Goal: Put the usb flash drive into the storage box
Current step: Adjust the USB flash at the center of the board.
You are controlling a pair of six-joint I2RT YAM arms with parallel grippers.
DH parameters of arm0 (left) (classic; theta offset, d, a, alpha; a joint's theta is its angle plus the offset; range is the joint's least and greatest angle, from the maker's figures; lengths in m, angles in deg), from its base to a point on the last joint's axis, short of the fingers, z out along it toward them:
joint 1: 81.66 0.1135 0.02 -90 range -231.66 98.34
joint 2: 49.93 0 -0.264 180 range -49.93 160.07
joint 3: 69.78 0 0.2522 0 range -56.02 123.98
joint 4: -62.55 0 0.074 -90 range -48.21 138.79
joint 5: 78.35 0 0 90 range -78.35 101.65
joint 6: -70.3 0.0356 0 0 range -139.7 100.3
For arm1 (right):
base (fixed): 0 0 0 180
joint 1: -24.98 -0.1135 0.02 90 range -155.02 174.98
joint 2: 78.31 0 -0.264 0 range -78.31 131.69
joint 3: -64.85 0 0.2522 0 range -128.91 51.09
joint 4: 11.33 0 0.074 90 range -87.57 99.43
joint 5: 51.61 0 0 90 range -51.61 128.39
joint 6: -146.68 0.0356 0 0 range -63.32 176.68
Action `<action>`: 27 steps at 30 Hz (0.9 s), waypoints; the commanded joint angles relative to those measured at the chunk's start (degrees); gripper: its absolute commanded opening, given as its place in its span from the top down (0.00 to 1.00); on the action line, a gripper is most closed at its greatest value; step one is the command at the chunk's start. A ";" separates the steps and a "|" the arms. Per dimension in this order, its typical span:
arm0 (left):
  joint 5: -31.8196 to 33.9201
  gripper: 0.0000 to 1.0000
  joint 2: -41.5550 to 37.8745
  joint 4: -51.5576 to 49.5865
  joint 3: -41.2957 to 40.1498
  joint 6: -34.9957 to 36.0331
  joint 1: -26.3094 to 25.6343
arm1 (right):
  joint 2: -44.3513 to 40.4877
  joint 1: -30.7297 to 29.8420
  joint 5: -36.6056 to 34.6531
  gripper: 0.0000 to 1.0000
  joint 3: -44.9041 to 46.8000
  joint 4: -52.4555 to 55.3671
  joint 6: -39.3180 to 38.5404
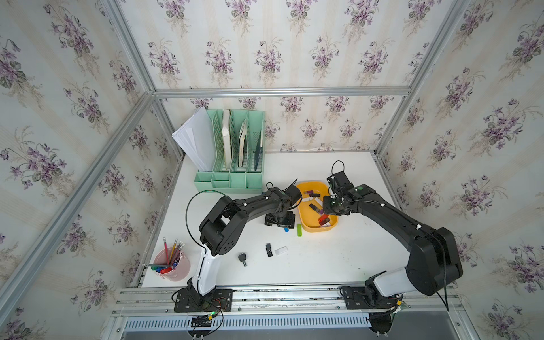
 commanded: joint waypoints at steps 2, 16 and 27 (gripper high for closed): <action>-1.08 0.28 -0.20 0.56 -1.20 0.91 0.02 | -1.44 -0.03 0.44 0.86 0.93 0.55 0.12; -3.01 0.53 0.25 1.66 -1.55 2.87 0.12 | -7.65 -2.62 3.01 0.86 5.35 1.40 3.74; -3.96 0.66 0.23 1.98 -2.49 3.76 0.54 | -10.13 -14.22 1.57 0.74 8.49 0.30 10.95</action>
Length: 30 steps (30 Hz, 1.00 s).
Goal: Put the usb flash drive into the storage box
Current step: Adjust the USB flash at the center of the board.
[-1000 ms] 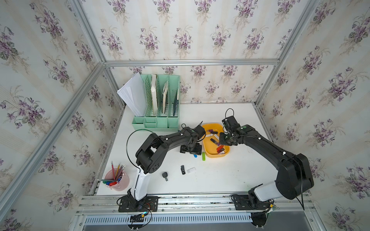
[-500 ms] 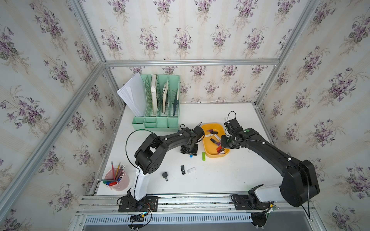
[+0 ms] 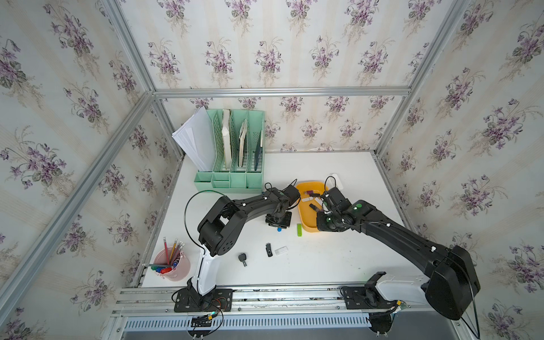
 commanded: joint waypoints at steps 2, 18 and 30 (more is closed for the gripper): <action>-3.17 0.68 0.33 1.27 -2.04 0.70 0.48 | -1.32 -2.74 -1.37 0.72 1.43 -1.17 3.84; -3.90 0.73 -3.64 3.34 -12.33 5.00 6.58 | 5.18 -24.72 -6.87 0.42 0.24 -3.84 23.54; -0.28 0.70 -5.71 -0.80 -13.90 8.08 8.36 | 13.28 -30.39 -8.92 0.39 -5.21 -4.55 30.65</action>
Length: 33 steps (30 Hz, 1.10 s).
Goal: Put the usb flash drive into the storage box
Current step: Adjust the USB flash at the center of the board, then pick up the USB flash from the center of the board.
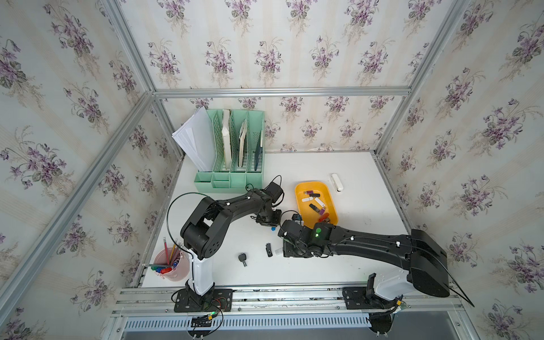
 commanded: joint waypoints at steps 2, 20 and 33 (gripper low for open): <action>8.95 0.70 1.69 -11.14 -0.92 1.50 0.66 | 2.08 -1.00 -1.90 0.39 -1.36 0.75 4.34; 10.14 0.67 1.92 -13.33 -1.61 2.69 0.80 | 12.26 -1.08 -3.80 0.36 -4.79 -2.31 8.42; 9.46 0.67 2.80 -12.90 -1.95 2.90 0.79 | 19.38 -1.08 -6.54 0.35 -11.06 5.13 5.19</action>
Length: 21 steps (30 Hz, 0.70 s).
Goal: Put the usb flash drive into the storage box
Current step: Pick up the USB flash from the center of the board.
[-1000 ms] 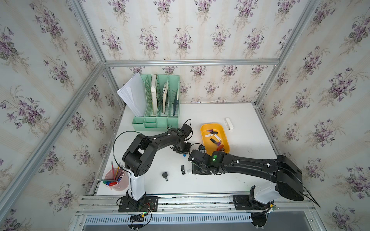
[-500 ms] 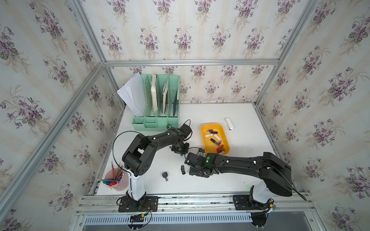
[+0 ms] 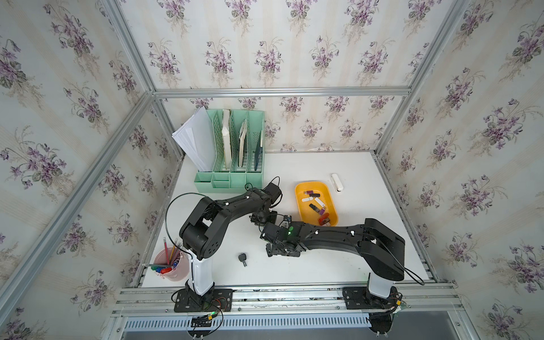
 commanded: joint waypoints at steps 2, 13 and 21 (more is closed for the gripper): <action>2.88 0.67 2.94 -7.96 -2.13 0.29 0.26 | 1.05 -0.11 -1.51 0.35 -0.72 2.51 -1.22; 2.83 0.67 2.68 -8.04 -2.29 0.48 0.32 | 2.93 -0.06 -1.42 0.35 -1.53 1.44 -2.63; 2.60 0.67 2.69 -7.75 -2.65 0.40 0.26 | 3.27 -0.11 -0.89 0.36 -1.18 3.00 -3.21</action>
